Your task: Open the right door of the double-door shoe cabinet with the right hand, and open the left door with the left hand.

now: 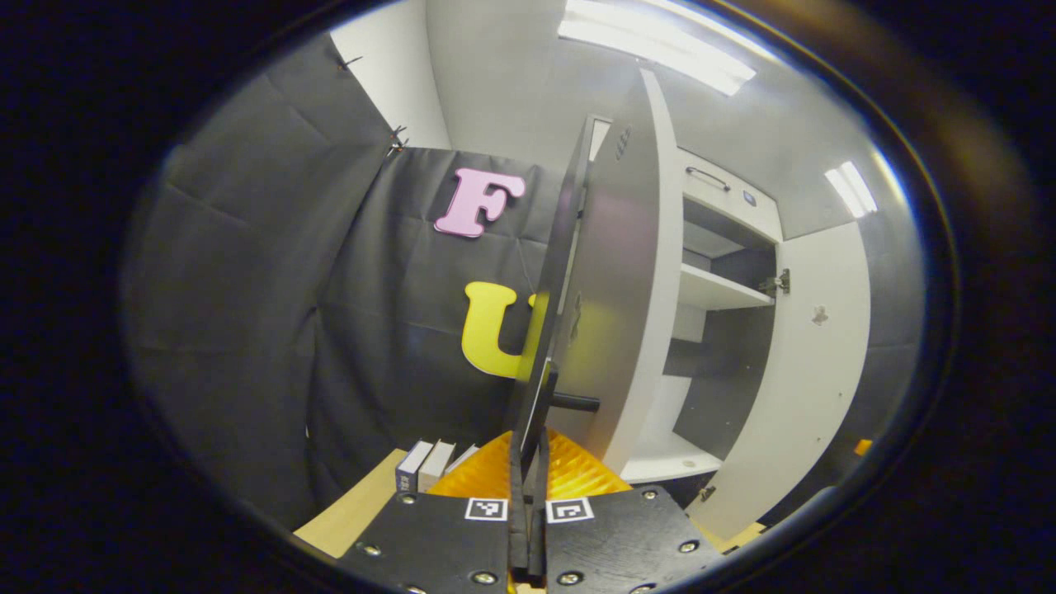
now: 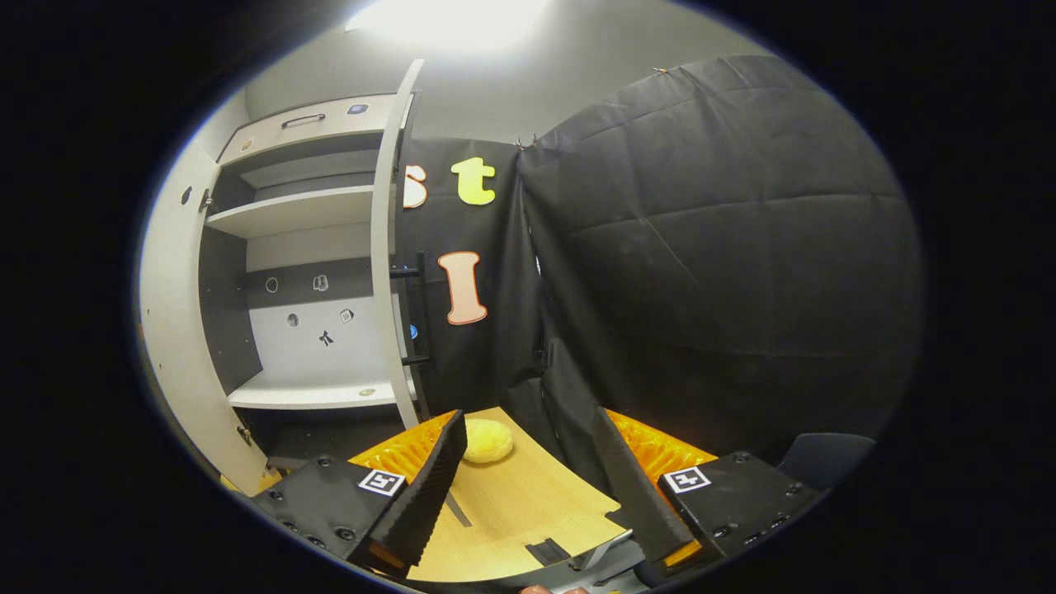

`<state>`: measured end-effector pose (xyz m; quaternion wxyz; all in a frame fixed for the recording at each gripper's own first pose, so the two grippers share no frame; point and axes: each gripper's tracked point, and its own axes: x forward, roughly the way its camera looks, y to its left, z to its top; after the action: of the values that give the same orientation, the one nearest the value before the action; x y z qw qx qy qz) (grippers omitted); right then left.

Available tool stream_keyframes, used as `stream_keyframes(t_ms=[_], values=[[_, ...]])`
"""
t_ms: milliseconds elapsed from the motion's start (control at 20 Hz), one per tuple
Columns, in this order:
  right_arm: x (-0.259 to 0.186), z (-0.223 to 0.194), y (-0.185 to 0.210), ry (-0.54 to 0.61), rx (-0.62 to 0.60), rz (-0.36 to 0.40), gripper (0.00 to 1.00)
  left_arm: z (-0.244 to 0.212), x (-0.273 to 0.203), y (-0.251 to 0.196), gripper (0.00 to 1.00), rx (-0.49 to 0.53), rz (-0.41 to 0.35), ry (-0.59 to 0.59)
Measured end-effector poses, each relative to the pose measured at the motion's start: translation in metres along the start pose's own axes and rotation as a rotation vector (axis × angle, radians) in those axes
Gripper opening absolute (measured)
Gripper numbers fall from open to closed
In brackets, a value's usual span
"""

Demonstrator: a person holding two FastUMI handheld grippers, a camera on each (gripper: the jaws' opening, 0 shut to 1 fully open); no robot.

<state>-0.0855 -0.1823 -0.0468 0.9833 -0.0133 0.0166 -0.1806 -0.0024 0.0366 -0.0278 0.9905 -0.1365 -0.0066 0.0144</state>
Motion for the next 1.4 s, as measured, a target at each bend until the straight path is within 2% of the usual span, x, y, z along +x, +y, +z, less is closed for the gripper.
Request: stream_keyframes(t_ms=[150,450,600,650,700,800,900,1050,1400], values=[[-0.004,0.0,0.006,0.007,0.001,0.016,0.98,0.003,-0.008,-0.001,0.02,-0.029,0.008,0.0],[0.001,0.021,0.032,-0.021,0.016,0.083,0.98,0.018,-0.027,0.006,0.02,0.004,0.044,-0.028],[0.007,0.041,0.056,-0.064,0.044,0.128,1.0,0.014,-0.031,0.007,0.04,-0.011,0.121,-0.048],[0.008,0.045,0.066,-0.072,0.051,0.149,0.98,0.011,-0.032,0.002,0.07,-0.014,0.114,-0.048],[0.008,0.049,0.073,-0.08,0.05,0.166,0.98,0.008,-0.032,-0.007,0.05,-0.009,0.094,-0.043],[0.008,0.057,0.081,-0.101,0.04,0.182,0.98,0.0,-0.04,-0.011,0.19,0.046,0.079,-0.025],[0.004,0.061,0.087,-0.121,0.029,0.191,0.98,-0.008,-0.039,-0.008,0.55,0.088,0.088,-0.016],[-0.002,0.056,0.095,-0.138,0.016,0.206,0.98,-0.008,-0.035,-0.01,0.96,0.108,0.113,-0.039],[-0.003,0.036,0.117,-0.092,0.004,0.236,0.98,0.003,-0.015,-0.047,0.97,0.109,0.007,-0.143]])
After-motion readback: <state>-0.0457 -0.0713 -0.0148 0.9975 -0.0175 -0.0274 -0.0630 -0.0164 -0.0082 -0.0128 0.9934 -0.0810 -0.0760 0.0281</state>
